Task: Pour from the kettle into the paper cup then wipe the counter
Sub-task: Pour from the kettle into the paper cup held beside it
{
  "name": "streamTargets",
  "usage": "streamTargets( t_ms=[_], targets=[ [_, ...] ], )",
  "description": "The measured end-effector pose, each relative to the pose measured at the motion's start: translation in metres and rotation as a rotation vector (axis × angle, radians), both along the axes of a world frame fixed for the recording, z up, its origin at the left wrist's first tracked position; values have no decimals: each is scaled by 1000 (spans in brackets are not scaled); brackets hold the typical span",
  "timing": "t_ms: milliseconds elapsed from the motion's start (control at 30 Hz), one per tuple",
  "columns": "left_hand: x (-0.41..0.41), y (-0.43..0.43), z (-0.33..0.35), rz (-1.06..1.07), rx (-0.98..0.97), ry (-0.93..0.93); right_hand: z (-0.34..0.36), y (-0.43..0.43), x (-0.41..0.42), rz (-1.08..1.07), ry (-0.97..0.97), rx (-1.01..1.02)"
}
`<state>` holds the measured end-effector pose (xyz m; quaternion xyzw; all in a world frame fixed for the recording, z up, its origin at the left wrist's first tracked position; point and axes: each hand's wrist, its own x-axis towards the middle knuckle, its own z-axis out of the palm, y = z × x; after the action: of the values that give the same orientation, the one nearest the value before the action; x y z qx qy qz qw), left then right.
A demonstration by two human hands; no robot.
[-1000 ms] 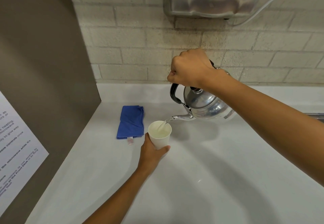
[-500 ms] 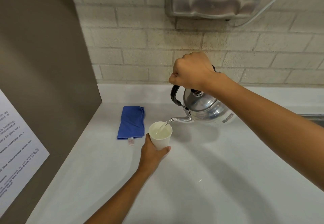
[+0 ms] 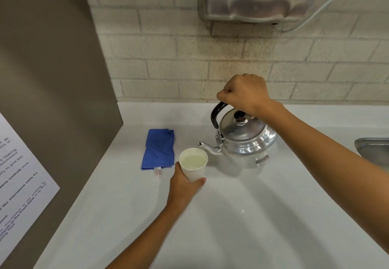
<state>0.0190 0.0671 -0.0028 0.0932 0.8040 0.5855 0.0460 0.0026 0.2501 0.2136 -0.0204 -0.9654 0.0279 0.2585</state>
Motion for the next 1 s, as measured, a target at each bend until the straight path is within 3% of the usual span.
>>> streamTargets(
  t_ms=[167,500,1000],
  targets=[
    [-1,-1,-2,-10,7,-7,-18,19,-15,-99,42,-320],
    [-1,-2,-2,-31,26,-29,-59,30,-54,-230,36,-666],
    [0,-4,0,-53,44,-38,-69,26,-79,-249,-14,-709]
  ],
)
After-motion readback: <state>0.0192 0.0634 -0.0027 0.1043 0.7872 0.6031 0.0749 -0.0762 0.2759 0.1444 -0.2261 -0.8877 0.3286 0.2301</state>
